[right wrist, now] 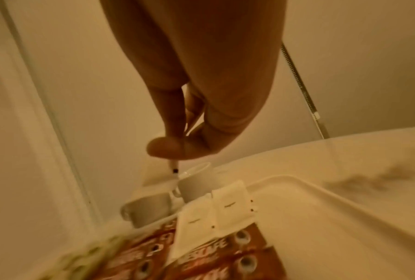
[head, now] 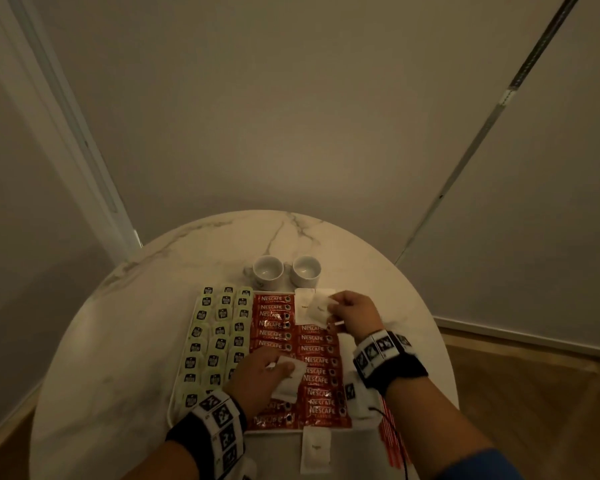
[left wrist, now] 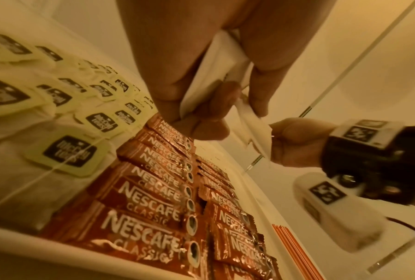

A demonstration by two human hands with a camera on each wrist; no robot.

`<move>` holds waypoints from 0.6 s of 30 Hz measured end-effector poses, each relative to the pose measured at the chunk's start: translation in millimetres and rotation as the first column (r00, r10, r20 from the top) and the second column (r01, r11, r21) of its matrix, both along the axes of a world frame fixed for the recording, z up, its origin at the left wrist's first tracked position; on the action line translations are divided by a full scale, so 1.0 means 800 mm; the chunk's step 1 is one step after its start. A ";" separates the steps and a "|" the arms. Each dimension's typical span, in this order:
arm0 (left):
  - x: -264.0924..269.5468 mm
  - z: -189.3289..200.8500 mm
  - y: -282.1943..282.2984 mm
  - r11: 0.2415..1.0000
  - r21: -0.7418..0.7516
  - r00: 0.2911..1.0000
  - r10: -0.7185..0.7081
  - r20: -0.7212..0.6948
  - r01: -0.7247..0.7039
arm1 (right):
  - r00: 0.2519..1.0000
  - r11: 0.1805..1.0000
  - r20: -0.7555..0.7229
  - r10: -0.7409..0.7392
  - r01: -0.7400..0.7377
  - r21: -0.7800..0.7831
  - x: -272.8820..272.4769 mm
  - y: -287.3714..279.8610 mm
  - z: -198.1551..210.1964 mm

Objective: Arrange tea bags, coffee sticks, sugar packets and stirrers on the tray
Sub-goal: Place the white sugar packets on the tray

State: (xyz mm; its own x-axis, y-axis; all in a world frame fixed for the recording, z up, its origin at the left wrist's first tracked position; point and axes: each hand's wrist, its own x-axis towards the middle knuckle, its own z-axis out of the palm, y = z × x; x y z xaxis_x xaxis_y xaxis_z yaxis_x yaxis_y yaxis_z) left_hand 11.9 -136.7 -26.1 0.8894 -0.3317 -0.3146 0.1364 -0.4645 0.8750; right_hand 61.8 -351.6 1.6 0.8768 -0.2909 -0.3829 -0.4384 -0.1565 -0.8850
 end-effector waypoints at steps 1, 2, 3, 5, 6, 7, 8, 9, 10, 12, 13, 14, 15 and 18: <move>0.000 -0.001 0.001 1.000 -0.013 1.000 0.008 -0.008 -0.009 | 1.000 0.999 0.001 0.003 -0.003 -0.044 0.016 -0.002 -0.006; 0.001 -0.001 0.001 0.999 -0.035 1.000 0.016 -0.018 -0.016 | 1.000 0.995 -0.011 0.020 -0.021 -0.098 0.028 -0.002 -0.010; 0.001 -0.001 0.002 0.998 -0.056 0.999 0.021 -0.033 -0.022 | 0.999 0.987 -0.023 0.041 -0.044 -0.152 0.039 -0.001 -0.017; 0.002 -0.001 0.003 0.996 -0.082 0.999 0.026 -0.039 -0.029 | 0.995 0.962 -0.059 0.086 -0.098 -0.255 0.056 0.003 -0.028; 0.003 -0.001 0.003 0.996 -0.085 0.999 0.022 -0.039 -0.025 | 0.992 0.948 -0.079 0.103 -0.122 -0.293 0.061 0.005 -0.032; 0.004 -0.001 0.004 0.996 -0.086 0.999 0.017 -0.039 -0.020 | 0.989 0.936 -0.096 0.116 -0.141 -0.323 0.065 0.006 -0.036; 0.004 -0.001 0.005 0.996 -0.090 0.999 0.012 -0.039 -0.016 | 0.986 0.927 -0.112 0.124 -0.155 -0.341 0.068 0.007 -0.040; 0.005 -0.001 0.005 0.996 -0.094 0.999 0.006 -0.038 -0.009 | 0.983 0.922 -0.127 0.131 -0.168 -0.349 0.071 0.008 -0.043; 0.005 0.000 0.006 0.996 -0.089 0.999 -0.003 -0.039 -0.001 | 0.980 0.918 -0.142 0.136 -0.179 -0.353 0.072 0.009 -0.046; 0.005 -0.003 0.009 0.997 -0.077 0.999 -0.010 -0.047 0.007 | 0.976 0.912 -0.166 0.140 -0.193 -0.363 0.072 0.009 -0.050; 0.005 -0.005 0.010 0.997 -0.083 0.998 -0.010 -0.060 0.005 | 0.974 0.908 -0.179 0.142 -0.200 -0.368 0.072 0.009 -0.052; 0.006 -0.004 0.012 0.996 -0.089 0.997 -0.010 -0.072 0.003 | 0.971 0.905 -0.191 0.143 -0.207 -0.372 0.071 0.010 -0.053; 0.006 -0.005 0.014 0.995 -0.095 0.997 -0.010 -0.077 0.002 | 0.969 0.903 -0.199 0.145 -0.212 -0.374 0.070 0.011 -0.055; 0.006 -0.010 0.014 0.996 -0.092 0.996 -0.002 -0.089 -0.006 | 0.966 0.904 -0.203 0.162 -0.227 -0.362 0.070 0.011 -0.064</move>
State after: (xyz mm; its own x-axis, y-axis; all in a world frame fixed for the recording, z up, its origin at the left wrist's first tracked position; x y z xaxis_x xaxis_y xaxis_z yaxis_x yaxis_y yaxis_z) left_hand 16.7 -125.5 -34.2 0.8599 -0.3615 -0.3605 0.2162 -0.3818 0.8986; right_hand 117.6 -342.7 -49.4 0.8652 -0.2730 -0.4206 -0.4982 -0.5629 -0.6595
